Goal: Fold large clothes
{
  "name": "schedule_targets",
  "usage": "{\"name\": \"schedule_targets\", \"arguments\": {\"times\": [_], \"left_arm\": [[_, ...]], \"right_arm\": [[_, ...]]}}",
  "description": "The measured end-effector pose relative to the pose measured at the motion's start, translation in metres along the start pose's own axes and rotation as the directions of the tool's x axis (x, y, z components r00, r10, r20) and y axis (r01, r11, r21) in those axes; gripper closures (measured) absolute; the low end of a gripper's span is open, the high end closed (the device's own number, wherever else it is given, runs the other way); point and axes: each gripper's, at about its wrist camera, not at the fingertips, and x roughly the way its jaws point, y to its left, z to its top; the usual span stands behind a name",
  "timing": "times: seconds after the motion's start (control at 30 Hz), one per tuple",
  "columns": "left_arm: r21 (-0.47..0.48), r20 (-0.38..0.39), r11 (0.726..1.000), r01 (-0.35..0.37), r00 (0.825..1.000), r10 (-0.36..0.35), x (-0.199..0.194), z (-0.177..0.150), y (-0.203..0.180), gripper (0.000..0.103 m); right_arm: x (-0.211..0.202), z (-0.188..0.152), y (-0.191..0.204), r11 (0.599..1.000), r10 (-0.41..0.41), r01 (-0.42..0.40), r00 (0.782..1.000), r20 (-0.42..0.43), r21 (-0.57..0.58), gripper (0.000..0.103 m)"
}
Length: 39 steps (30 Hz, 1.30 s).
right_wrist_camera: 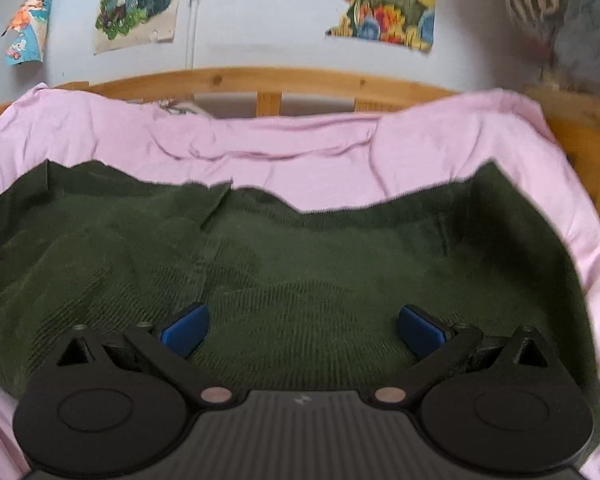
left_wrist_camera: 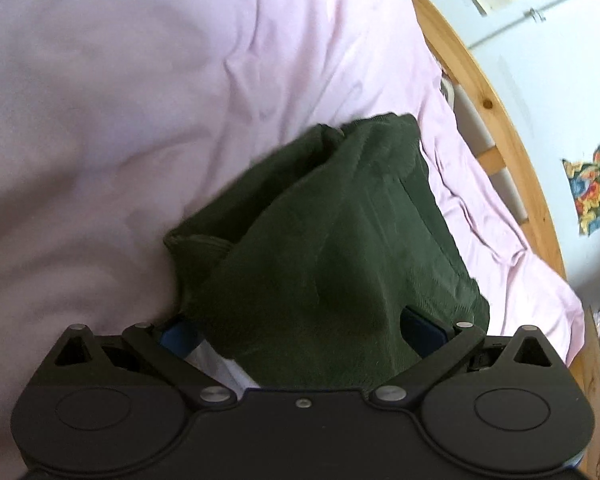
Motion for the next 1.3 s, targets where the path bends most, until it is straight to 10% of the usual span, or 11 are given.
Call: {"name": "schedule_targets", "arguments": {"times": [0.5, 0.73, 1.1, 1.3], "left_arm": [[0.087, 0.069, 0.992, -0.093, 0.994, 0.087, -0.017, 0.010, 0.001, 0.075], [0.271, 0.142, 0.962, -0.045, 0.990, 0.007, -0.043, 0.009, -0.033, 0.081], [0.706, 0.213, 0.700, -0.107, 0.975, -0.065, -0.078, -0.049, -0.198, 0.082], [0.785, 0.200, 0.606, -0.130, 0.979, -0.050, -0.075, -0.094, -0.249, 0.082]], "right_arm": [[0.003, -0.002, -0.009, 1.000, 0.026, -0.026, 1.000, -0.002, 0.018, 0.001], [0.002, 0.005, -0.011, 0.998, 0.040, -0.038, 0.998, -0.048, 0.040, 0.001], [-0.017, 0.033, -0.063, 0.964, 0.119, -0.086, 0.986, -0.119, 0.252, 0.000], [-0.005, 0.030, -0.124, 0.879, 0.164, -0.073, 0.974, -0.155, 0.470, 0.001]]}}
